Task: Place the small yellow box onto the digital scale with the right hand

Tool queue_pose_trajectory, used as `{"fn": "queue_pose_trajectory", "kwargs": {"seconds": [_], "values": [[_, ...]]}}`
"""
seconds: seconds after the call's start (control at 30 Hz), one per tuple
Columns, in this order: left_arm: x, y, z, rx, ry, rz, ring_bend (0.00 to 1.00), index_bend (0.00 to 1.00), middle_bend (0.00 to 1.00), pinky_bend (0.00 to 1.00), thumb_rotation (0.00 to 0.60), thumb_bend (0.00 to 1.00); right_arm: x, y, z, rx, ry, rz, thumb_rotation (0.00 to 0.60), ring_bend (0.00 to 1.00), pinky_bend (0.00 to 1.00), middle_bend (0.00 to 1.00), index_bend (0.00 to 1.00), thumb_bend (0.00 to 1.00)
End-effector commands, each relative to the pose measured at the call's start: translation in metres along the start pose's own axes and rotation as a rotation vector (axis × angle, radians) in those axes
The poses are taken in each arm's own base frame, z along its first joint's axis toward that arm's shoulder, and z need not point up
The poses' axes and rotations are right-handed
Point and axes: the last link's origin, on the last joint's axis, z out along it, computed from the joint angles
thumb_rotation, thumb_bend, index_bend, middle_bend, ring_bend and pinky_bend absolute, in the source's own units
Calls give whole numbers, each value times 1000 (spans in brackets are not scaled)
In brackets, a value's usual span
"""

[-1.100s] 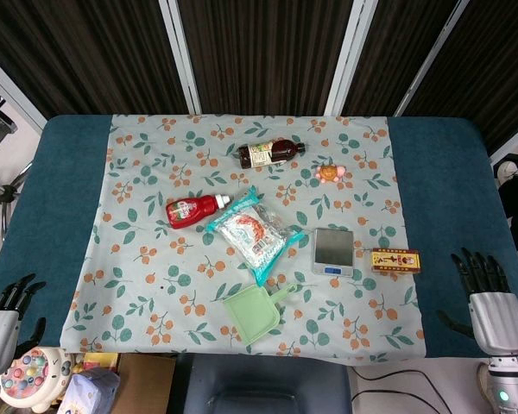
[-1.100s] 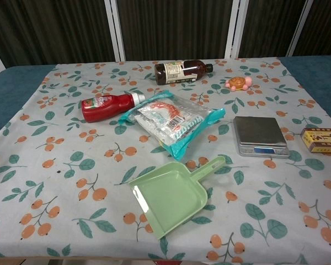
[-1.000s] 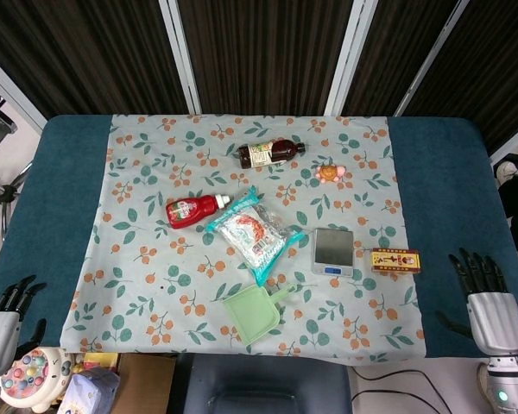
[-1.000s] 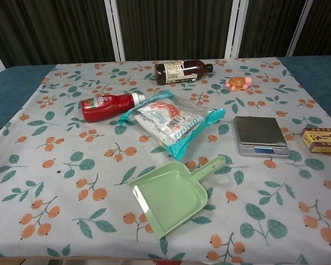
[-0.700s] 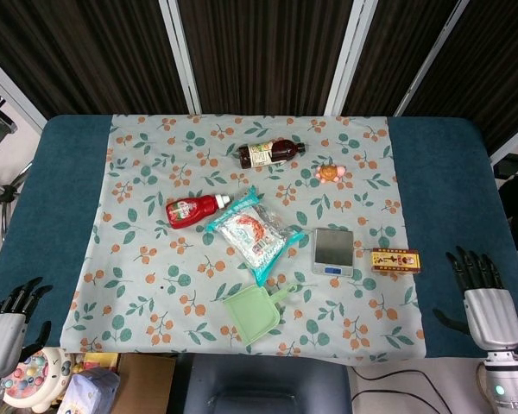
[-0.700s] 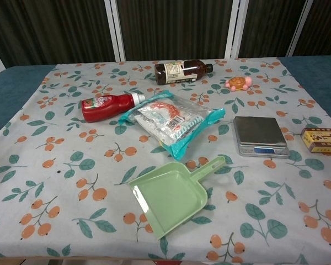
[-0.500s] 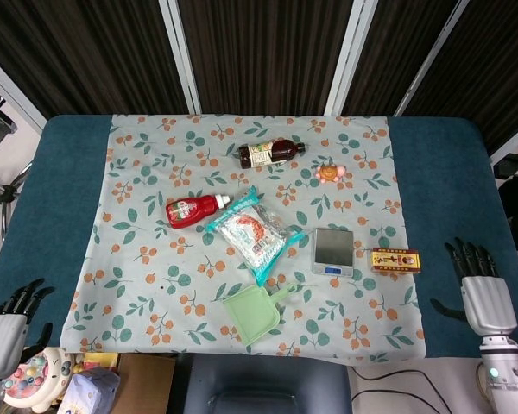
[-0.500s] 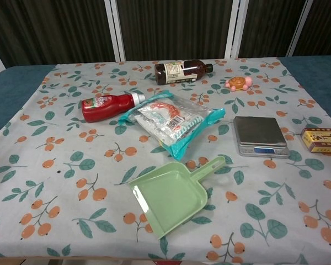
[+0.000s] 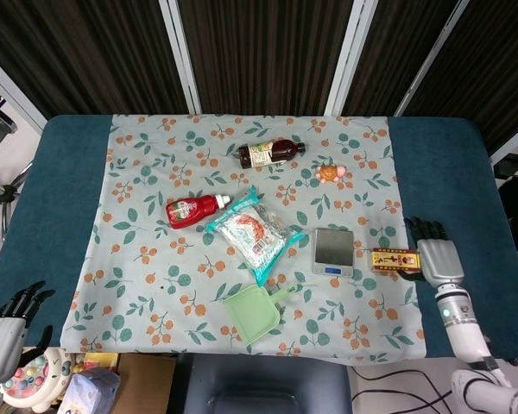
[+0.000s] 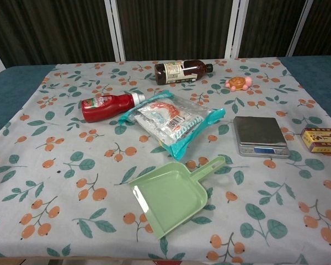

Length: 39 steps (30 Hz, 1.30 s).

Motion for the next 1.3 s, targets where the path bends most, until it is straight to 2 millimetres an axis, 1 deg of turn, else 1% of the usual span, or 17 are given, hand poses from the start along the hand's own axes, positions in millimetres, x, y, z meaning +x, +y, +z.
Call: {"fn": "queue_pose_trajectory", "kwargs": {"seconds": [0.03, 0.13, 0.17, 0.23, 0.47, 0.57, 0.67, 0.77, 0.83, 0.93, 1.0, 1.07, 1.17, 1.3], "values": [[0, 0, 0, -2, -3, 2, 157, 226, 121, 364, 600, 436, -4, -4, 7, -2, -15, -4, 600, 140, 185, 172, 196, 288], [0, 1, -2, -11, -8, 0, 157, 225, 121, 364, 600, 435, -14, -12, 21, -7, -56, -5, 600, 142, 184, 176, 200, 289], [0, 0, -2, -10, -6, -3, 157, 225, 121, 364, 600, 435, -21, -18, 23, 8, -88, 1, 600, 142, 185, 176, 200, 289], [0, 0, -3, -9, -6, -6, 158, 226, 120, 364, 600, 435, -25, -23, 24, 27, -108, 3, 600, 142, 185, 176, 200, 289], [1, 0, -3, -14, -4, -13, 157, 225, 121, 364, 600, 436, -31, -24, 23, 29, -130, -6, 600, 150, 185, 185, 212, 289], [2, 0, -4, -16, -4, -13, 158, 226, 121, 364, 600, 436, -32, -24, 24, 24, -129, -11, 600, 188, 247, 207, 244, 289], [1, -1, -4, -13, -6, -13, 157, 226, 121, 364, 600, 436, -33, -24, 26, 18, -110, -26, 600, 281, 336, 287, 316, 288], [1, -1, -4, -10, -6, -14, 158, 226, 121, 364, 600, 435, -33, -23, 26, 3, -80, -54, 600, 427, 469, 425, 465, 289], [2, -1, -2, -11, -5, -15, 158, 226, 121, 364, 600, 435, -34, -22, 27, -11, -62, -74, 600, 550, 589, 536, 611, 290], [2, -1, -1, -11, -6, -14, 158, 226, 121, 364, 600, 436, -35, -21, 28, -29, -36, -89, 600, 656, 689, 639, 736, 306], [2, -1, -2, -10, -7, -14, 157, 226, 121, 364, 600, 435, -33, -21, 29, -36, -11, -85, 600, 698, 726, 686, 791, 321], [2, -1, -4, -9, -8, -15, 158, 226, 121, 364, 600, 436, -30, -22, 28, -33, 27, -70, 600, 717, 742, 707, 817, 324], [1, -1, -6, -9, -7, -13, 158, 226, 121, 364, 600, 436, -20, -27, 24, -5, 97, -36, 600, 721, 744, 712, 825, 324], [1, -1, -5, -9, -9, -10, 157, 226, 121, 364, 600, 436, -5, -38, 18, 52, 169, 21, 600, 721, 744, 713, 829, 324]]}}
